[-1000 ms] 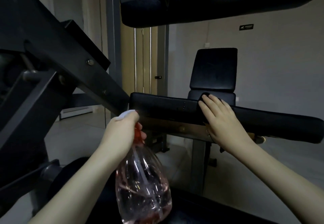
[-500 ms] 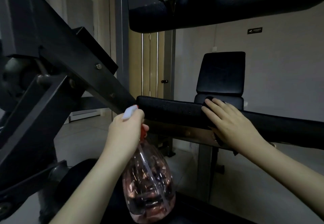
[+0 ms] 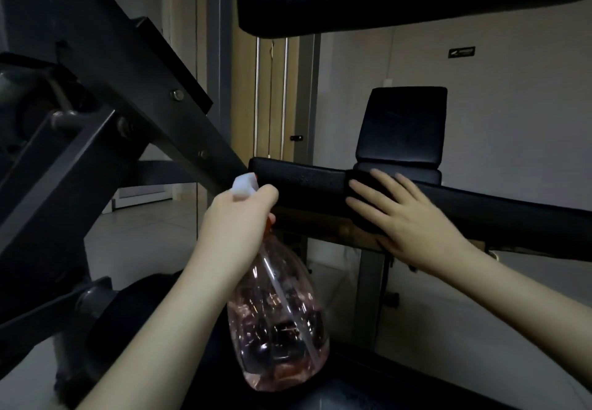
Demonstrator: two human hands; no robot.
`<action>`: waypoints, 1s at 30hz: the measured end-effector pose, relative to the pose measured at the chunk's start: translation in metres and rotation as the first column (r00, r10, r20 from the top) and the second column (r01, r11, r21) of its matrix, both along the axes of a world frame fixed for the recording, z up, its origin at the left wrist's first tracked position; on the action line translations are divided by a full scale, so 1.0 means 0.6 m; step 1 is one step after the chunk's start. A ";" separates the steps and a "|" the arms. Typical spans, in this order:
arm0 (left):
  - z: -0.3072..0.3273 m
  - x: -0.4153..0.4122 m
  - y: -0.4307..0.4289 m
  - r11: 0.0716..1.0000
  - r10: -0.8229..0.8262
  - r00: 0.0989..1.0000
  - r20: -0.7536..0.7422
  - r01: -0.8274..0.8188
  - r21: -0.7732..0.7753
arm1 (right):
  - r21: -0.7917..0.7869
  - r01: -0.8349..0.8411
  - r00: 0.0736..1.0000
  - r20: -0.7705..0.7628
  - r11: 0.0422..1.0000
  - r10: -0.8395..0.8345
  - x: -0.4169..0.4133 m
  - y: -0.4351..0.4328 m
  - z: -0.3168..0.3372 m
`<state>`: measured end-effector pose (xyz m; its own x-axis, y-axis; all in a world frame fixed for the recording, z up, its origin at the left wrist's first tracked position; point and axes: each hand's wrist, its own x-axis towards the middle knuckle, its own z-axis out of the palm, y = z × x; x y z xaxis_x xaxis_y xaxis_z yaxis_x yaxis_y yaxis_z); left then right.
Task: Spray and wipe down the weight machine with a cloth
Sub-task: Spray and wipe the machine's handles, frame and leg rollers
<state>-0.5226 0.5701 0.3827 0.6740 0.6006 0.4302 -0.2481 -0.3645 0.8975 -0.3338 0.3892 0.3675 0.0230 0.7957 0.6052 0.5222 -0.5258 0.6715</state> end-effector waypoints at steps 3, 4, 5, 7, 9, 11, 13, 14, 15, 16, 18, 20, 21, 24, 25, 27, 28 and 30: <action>-0.005 0.002 0.009 0.999 -0.017 1.000 -0.021 0.016 -0.046 | -0.066 0.082 0.996 0.026 0.994 -0.081 0.005 -0.017 -0.008; -0.006 0.003 0.009 0.999 -0.029 0.999 -0.017 0.029 -0.029 | -0.055 0.086 0.996 0.021 0.995 -0.085 0.007 -0.005 -0.005; -0.006 0.005 0.008 0.999 -0.035 0.999 -0.004 0.035 -0.010 | -0.037 0.073 0.997 0.017 0.997 -0.072 0.008 0.010 0.000; -0.006 0.003 0.006 1.000 -0.023 0.999 0.027 0.023 -0.010 | -0.008 0.033 0.999 -0.002 0.999 -0.033 0.006 0.044 0.011; -0.006 0.002 0.003 1.000 0.002 0.999 0.049 -0.001 -0.019 | 0.015 0.013 0.999 -0.042 1.000 -0.012 0.004 0.073 0.020; -0.007 0.001 -0.002 1.000 0.015 0.997 0.077 -0.016 0.005 | 0.050 0.000 0.996 -0.087 0.999 0.004 0.002 0.105 0.028; -0.007 0.002 -0.009 0.998 0.020 0.996 0.086 -0.025 0.050 | 0.078 -0.017 0.991 -0.133 0.997 0.028 -0.008 0.145 0.042; -0.006 0.003 -0.013 0.997 0.025 0.996 0.084 -0.031 0.077 | 0.094 -0.038 0.987 -0.154 0.995 0.052 -0.013 0.165 0.048; -0.004 0.004 -0.017 0.994 0.032 0.996 0.080 -0.040 0.105 | 0.109 -0.054 0.981 -0.180 0.993 0.073 -0.018 0.184 0.053; -0.002 0.003 -0.021 0.991 0.033 0.997 0.075 -0.043 0.131 | 0.116 -0.053 0.973 -0.218 0.992 0.077 -0.023 0.201 0.057; 0.000 0.001 -0.022 0.985 0.046 0.997 0.065 -0.056 0.162 | 0.144 -0.067 0.961 -0.258 0.987 0.102 -0.027 0.219 0.059; 0.000 -0.004 -0.017 0.986 0.073 0.996 0.057 -0.080 0.146 | 0.165 -0.079 0.949 -0.290 0.983 0.125 -0.031 0.209 0.056; 0.000 -0.006 -0.014 0.986 0.080 0.995 0.062 -0.088 0.142 | 0.156 -0.071 0.949 -0.293 0.985 0.115 -0.030 0.196 0.052; -0.005 -0.004 -0.006 0.981 0.050 0.994 0.099 -0.068 0.181 | 0.097 -0.022 0.978 -0.206 0.995 0.042 -0.020 0.146 0.036; -0.007 -0.001 0.000 0.986 0.033 0.993 0.112 -0.051 0.160 | 0.089 -0.009 0.981 -0.194 0.996 0.026 -0.019 0.136 0.032; -0.014 0.008 0.016 0.993 0.000 0.994 0.107 -0.012 0.119 | 0.090 0.025 0.984 -0.177 0.996 -0.008 -0.010 0.134 0.026; -0.015 0.011 0.021 0.995 -0.008 0.995 0.099 -0.002 0.096 | 0.090 0.033 0.984 -0.175 0.995 -0.017 -0.009 0.142 0.028; -0.017 0.017 0.027 0.999 -0.022 0.996 0.091 0.018 0.045 | 0.111 0.014 0.980 -0.199 0.994 0.009 -0.014 0.168 0.038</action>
<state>-0.5124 0.5864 0.3724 0.6425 0.5663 0.5163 -0.3356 -0.3978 0.8539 -0.3421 0.4899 0.3902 0.1539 0.7236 0.6729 0.6379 -0.5928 0.4916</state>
